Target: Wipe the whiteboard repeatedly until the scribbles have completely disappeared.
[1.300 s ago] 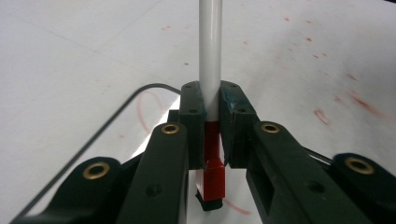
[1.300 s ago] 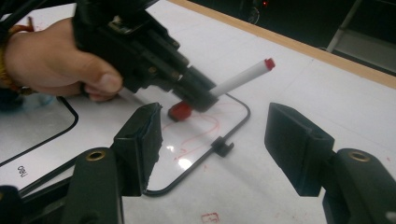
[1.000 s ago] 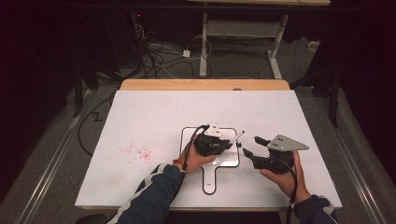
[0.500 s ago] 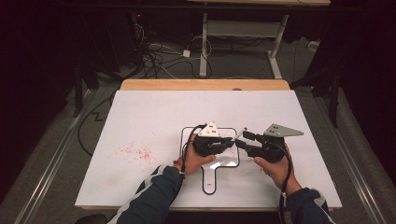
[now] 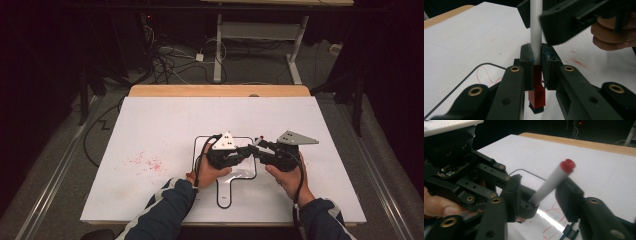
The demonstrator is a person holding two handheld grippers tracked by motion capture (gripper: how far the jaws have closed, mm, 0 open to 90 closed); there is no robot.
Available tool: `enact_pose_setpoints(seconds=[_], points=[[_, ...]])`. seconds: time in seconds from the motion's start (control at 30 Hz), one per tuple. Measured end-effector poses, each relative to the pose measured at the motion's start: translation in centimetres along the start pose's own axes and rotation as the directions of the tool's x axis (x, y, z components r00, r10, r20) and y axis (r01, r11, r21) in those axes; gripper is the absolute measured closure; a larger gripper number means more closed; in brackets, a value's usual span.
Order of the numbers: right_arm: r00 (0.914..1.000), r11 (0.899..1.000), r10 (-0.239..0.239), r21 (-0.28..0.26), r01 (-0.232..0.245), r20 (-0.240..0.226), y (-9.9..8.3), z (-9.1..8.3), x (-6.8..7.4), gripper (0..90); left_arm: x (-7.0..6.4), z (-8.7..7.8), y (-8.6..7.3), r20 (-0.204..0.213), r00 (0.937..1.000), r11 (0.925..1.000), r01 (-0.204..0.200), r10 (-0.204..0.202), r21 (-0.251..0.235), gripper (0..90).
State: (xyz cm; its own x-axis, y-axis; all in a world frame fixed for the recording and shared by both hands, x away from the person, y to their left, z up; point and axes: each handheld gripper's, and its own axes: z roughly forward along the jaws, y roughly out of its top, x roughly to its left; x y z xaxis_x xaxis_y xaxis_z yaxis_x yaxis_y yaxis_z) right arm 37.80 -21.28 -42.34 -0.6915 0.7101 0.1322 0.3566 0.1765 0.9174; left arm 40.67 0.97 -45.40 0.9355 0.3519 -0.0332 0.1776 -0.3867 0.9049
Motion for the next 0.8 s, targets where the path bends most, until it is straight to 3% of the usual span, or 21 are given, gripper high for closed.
enact_pose_setpoints(seconds=[0.07, 0.13, 0.17, 0.23, 0.27, 0.3, 0.37, 0.43, 0.47, 0.5, 0.57, 0.6, 0.7, 0.73, 0.77, 0.8], points=[[0.9999, 1.000, 0.005, -0.002, -0.004, 0.013, 0.1, 0.1, 0.0, 72.0, 0.1, -0.1, -0.1, -0.002, 1.0000, 1.0000, 0.001, -0.001, 0.004, 78.7], [0.9999, 1.000, 0.004, -0.001, -0.004, 0.014, 0.1, 0.3, -0.1, 74.5, 0.1, -0.1, -0.2, -0.002, 1.0000, 0.9999, 0.006, -0.006, 0.015, 78.6], [0.9998, 1.000, 0.002, 0.002, -0.002, -0.019, 0.1, 0.5, 0.1, 79.1, 0.0, 0.0, -0.3, 0.002, 1.0000, 0.9994, 0.000, 0.000, 0.034, 78.5], [0.9986, 0.998, -0.048, 0.028, 0.049, -0.023, 0.2, 0.9, 0.8, 80.8, 0.0, 0.0, -0.6, -0.004, 1.0000, 0.9987, -0.007, 0.007, 0.051, 78.2], [0.9986, 0.998, -0.048, 0.028, 0.049, -0.023, 0.2, 0.9, 0.8, 80.8, 0.0, 0.0, -0.6, -0.004, 1.0000, 0.9987, -0.007, 0.007, 0.051, 77.7], [0.9961, 0.995, -0.087, 0.049, 0.088, -0.013, 0.1, 1.3, 1.4, 81.0, -0.1, 0.0, -0.7, -0.029, 0.9994, 0.9969, -0.017, 0.019, 0.076, 72.6], [0.9949, 0.993, -0.101, 0.055, 0.101, -0.006, 0.1, 1.3, 1.7, 81.1, -0.1, -0.2, -0.7, -0.045, 0.9987, 0.9950, -0.018, 0.023, 0.098, 58.5], [0.9941, 0.993, -0.109, 0.050, 0.109, -0.003, 0.0, 0.9, 1.9, 81.2, -0.5, -1.5, -0.8, -0.094, 0.9930, 0.9868, -0.057, 0.071, 0.152, 46.8], [0.9929, 0.992, -0.119, 0.053, 0.118, 0.009, 0.0, 0.8, 1.9, 81.2, -0.5, -1.5, -0.8, -0.094, 0.9930, 0.9868, -0.057, 0.071, 0.152, 38.2], [0.9901, 0.989, -0.139, 0.053, 0.138, 0.020, -0.2, 0.6, 1.9, 81.2, -0.7, -3.2, -1.1, -0.142, 0.9830, 0.9776, -0.088, 0.116, 0.191, 33.7], [0.9835, 0.983, -0.174, 0.071, 0.170, 0.051, -0.6, 0.5, 1.9, 81.2, -0.9, -4.0, -1.3, -0.158, 0.9797, 0.9776, -0.093, 0.123, 0.189, 30.0], [0.9808, 0.981, -0.184, 0.081, 0.179, 0.064, -0.8, 0.5, 2.0, 81.3, -0.9, -6.0, -1.7, -0.194, 0.9697, 0.9737, -0.108, 0.148, 0.201, 28.6], [0.9781, 0.979, -0.193, 0.077, 0.188, 0.076, -1.1, 0.5, 2.0, 81.3, -0.6, -8.1, -2.1, -0.220, 0.9671, 0.9781, -0.086, 0.128, 0.189, 27.7], [0.9717, 0.975, -0.215, 0.071, 0.209, 0.097, -1.2, 0.5, 2.0, 81.3, -0.5, -10.0, -2.5, -0.253, 0.9608, 0.9822, -0.069, 0.112, 0.175, 25.7], [0.9686, 0.974, -0.223, 0.067, 0.216, 0.111, -1.3, 0.5, 2.0, 81.4, -0.4, -11.0, -2.7, -0.267, 0.9586, 0.9854, -0.057, 0.099, 0.160, 25.4], [0.9686, 0.974, -0.223, 0.067, 0.216, 0.111, -1.3, 0.5, 2.0, 81.4, -0.4, -11.0, -2.7, -0.267, 0.9586, 0.9854, -0.057, 0.099, 0.160, 25.3]])
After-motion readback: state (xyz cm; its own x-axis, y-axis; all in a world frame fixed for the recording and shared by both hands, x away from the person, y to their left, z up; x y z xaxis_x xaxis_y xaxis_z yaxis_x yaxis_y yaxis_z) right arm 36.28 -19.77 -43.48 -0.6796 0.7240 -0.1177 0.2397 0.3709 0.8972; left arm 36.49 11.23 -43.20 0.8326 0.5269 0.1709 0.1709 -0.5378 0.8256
